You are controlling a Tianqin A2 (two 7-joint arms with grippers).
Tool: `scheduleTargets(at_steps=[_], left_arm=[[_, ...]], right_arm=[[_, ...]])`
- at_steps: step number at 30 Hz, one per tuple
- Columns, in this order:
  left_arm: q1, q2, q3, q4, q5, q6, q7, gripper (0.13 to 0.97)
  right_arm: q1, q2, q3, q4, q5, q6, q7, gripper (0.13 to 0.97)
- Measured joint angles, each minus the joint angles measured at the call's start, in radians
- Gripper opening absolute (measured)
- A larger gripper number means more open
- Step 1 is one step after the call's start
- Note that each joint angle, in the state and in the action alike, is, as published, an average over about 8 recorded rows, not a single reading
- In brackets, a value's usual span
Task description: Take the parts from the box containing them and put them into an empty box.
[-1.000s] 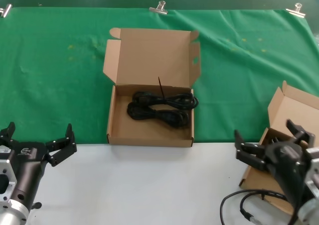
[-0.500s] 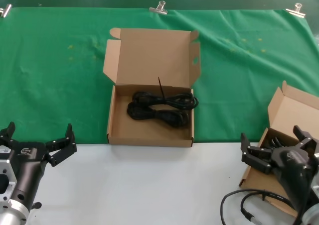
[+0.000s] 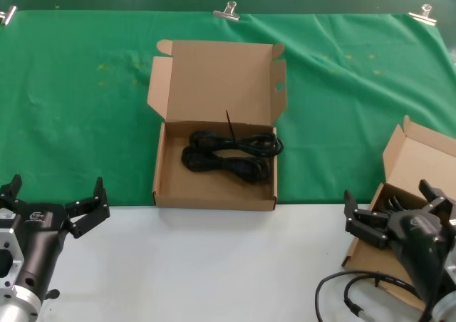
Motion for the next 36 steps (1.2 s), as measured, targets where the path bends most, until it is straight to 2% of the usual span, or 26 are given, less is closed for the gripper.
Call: scheduleTargets(at_steps=[36], left_arm=[[0.000, 0.000, 0.000, 0.000, 0.000, 0.000, 0.000, 0.966]], right_arm=[[0.000, 0.000, 0.000, 0.000, 0.000, 0.000, 0.000, 0.966]])
